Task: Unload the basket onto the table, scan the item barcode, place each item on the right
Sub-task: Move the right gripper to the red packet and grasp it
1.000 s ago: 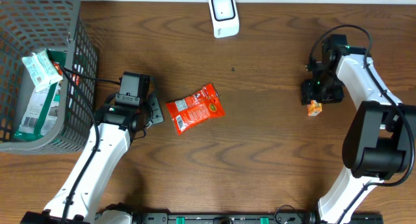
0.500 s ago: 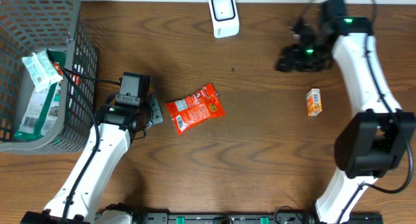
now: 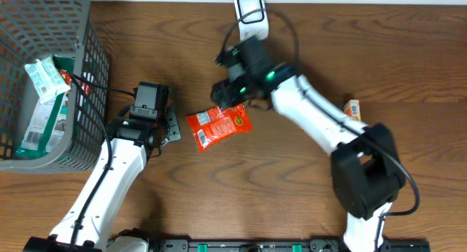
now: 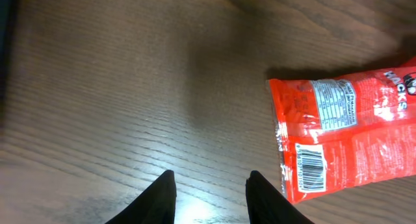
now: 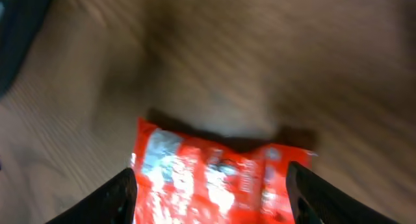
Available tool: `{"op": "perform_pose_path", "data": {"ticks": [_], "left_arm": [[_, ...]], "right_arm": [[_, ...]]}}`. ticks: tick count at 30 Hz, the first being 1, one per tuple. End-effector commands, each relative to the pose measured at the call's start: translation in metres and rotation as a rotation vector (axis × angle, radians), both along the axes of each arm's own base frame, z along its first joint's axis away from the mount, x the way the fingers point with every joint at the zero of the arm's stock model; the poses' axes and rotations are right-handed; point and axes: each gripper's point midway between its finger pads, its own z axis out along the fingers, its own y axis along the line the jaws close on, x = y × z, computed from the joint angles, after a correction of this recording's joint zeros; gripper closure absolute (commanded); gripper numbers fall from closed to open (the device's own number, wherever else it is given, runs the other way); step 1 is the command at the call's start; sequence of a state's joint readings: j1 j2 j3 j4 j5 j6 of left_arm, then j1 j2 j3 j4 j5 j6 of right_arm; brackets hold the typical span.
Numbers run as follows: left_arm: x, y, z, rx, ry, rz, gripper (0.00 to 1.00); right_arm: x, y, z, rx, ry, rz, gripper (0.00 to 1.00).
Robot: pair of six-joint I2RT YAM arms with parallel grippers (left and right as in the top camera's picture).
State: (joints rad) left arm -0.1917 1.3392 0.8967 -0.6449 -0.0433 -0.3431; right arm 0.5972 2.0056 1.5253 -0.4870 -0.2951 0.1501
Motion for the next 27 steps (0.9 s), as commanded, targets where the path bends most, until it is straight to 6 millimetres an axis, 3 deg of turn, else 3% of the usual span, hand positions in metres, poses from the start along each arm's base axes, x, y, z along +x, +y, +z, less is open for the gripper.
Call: {"op": "perform_pose_path", "data": {"ticks": [1,7,11,15,17,21,27], "left_arm": [[-0.002,0.006,-0.005,0.033,0.014,0.006,0.63],[-0.002,0.006,-0.005,0.033,0.014,0.006,0.62],[-0.002,0.006,-0.005,0.032,0.014,0.007,0.62],[-0.002,0.006,-0.005,0.031,0.014,0.009,0.61],[-0.002,0.006,-0.005,0.032,0.014,0.009,0.61],[-0.003,0.006,-0.005,0.031,0.015,0.009,0.6],[-0.002,0.006,-0.005,0.031,0.014,0.009,0.56]], "right_arm": [[-0.004,0.006,-0.023,-0.074,-0.062,-0.062,0.3],[-0.024,0.02,-0.047,-0.094,-0.106,-0.045,0.33],[-0.028,0.018,-0.061,-0.11,-0.149,-0.059,0.35],[-0.032,0.012,-0.071,-0.106,-0.123,-0.094,0.5],[-0.034,0.001,-0.076,-0.158,-0.107,-0.112,0.55],[-0.033,-0.035,-0.08,-0.273,-0.075,-0.211,0.51],[-0.049,-0.074,-0.056,-0.351,-0.005,-0.267,0.5]]}}
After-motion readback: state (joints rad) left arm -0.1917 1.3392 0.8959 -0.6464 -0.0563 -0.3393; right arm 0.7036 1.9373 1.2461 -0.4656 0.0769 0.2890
